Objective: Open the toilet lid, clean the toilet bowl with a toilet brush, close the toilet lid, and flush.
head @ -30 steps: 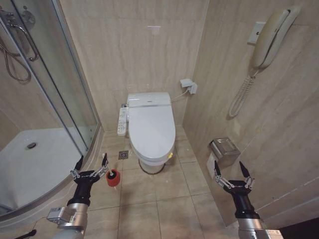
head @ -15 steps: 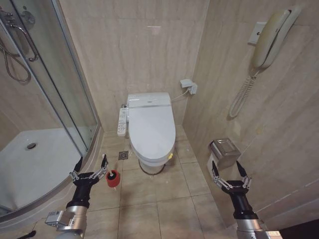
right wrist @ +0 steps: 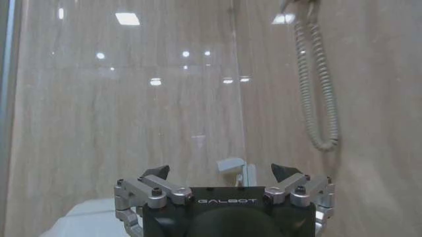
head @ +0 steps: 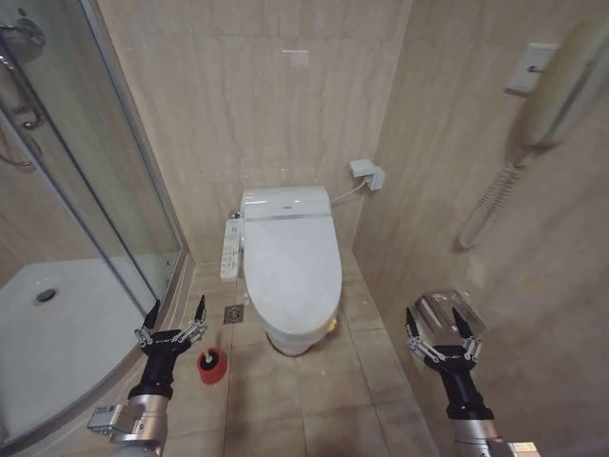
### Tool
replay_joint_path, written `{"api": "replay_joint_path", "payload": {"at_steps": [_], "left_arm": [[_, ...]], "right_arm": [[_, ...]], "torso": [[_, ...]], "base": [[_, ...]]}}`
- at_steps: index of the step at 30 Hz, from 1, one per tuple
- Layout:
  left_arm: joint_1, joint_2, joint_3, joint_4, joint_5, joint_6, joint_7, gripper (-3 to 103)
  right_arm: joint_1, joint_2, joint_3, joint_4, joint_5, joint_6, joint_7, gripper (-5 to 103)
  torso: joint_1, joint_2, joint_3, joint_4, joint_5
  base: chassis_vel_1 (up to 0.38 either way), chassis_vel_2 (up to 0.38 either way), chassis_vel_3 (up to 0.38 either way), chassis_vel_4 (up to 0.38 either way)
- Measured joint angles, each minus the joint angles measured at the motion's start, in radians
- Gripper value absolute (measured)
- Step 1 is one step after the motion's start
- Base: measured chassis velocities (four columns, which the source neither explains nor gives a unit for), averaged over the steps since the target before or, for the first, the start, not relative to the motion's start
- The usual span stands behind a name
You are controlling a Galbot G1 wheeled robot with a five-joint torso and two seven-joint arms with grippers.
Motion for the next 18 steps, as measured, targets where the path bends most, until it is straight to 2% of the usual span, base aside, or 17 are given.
{"api": "replay_joint_path", "payload": {"at_steps": [11, 14, 18], "left_arm": [[-0.009, -0.001, 0.003, 0.015, 0.001, -0.003, 0.005, 100], [-0.013, -0.004, 0.006, 0.025, 0.002, -0.004, 0.008, 100], [-0.015, -0.008, 0.009, 0.037, 0.006, -0.009, 0.011, 100]], "right_arm": [[0.000, 0.003, -0.009, -0.003, 0.003, 0.018, -0.003, 100], [-0.014, 0.003, -0.020, 0.000, 0.011, 0.024, -0.038, 100], [-0.027, 0.006, -0.031, 0.000, 0.000, 0.030, -0.050, 100]], "torso": [[0.001, 0.000, 0.000, 0.0000, 0.0002], [0.001, 0.000, 0.000, 0.0008, -0.0001], [-0.001, 0.000, 0.000, 0.0001, 0.0003]], "base": [[-0.277, 0.282, 0.285, -0.268], [-0.072, 0.112, 0.052, -0.014], [0.003, -0.008, 0.007, 0.050]]}}
